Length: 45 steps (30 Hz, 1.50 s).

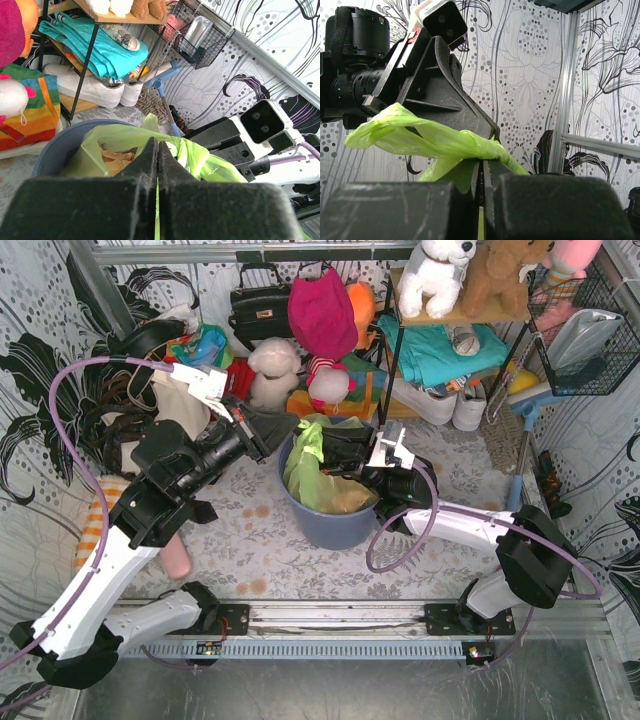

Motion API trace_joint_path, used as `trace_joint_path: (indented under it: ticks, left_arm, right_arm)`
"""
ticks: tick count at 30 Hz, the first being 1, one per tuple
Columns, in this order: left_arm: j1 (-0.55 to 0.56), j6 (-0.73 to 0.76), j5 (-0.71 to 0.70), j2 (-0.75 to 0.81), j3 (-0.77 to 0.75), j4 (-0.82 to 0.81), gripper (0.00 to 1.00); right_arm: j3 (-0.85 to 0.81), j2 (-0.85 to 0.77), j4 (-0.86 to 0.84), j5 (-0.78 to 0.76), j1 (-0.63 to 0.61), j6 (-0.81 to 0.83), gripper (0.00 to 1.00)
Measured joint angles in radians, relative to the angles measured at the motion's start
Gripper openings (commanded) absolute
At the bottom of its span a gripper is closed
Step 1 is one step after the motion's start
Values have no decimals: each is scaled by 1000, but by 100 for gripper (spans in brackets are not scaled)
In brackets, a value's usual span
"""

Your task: Tie the trash bag

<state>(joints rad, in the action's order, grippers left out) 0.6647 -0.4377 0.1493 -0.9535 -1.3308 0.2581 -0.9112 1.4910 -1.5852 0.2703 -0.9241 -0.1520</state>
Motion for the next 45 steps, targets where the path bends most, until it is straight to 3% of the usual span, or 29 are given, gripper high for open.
trace_joint_path:
  ticks: [3, 5, 8, 15, 18, 22, 26, 28, 30, 33, 38, 42, 45]
  left_arm:
    - [0, 0, 3, 0, 0, -4, 0]
    - [0, 1, 3, 0, 0, -5, 0]
    - [0, 2, 0, 0, 0, -5, 0]
    - [0, 6, -13, 16, 0, -21, 0]
    - [0, 6, -24, 31, 0, -29, 0]
    - [0, 5, -36, 50, 2, -42, 0]
    - [0, 1, -42, 48, 2, -40, 45]
    - [0, -11, -41, 39, 2, -34, 55]
    - [0, -22, -42, 32, 7, -31, 57]
    - [0, -42, -42, 31, 31, -21, 54]
    - [0, -71, -39, 29, 67, -20, 38]
    - [0, -82, -37, 29, 67, -36, 33]
    - [-3, -87, -30, 27, 69, -45, 17]
  right_arm:
    - [0, 0, -1, -1, 0, 0, 2]
    - [0, 0, -2, -1, 0, 0, 15]
    - [0, 0, -1, -4, 0, -3, 22]
    - [8, 0, -2, -14, 0, -3, 17]
    - [11, 0, -2, -21, 0, -3, 0]
    - [14, 0, -2, -24, 0, 1, 0]
    - [14, 0, -2, -23, 0, 1, 0]
    - [14, 0, -2, -23, 0, 1, 0]
    - [14, -1, -2, -23, 0, 1, 0]
    - [14, -2, -2, -23, 0, 1, 0]
    - [14, -2, -1, -23, 0, 1, 0]
    - [14, -3, -2, -23, 0, 1, 0]
    - [14, -3, -2, -23, 0, 1, 0]
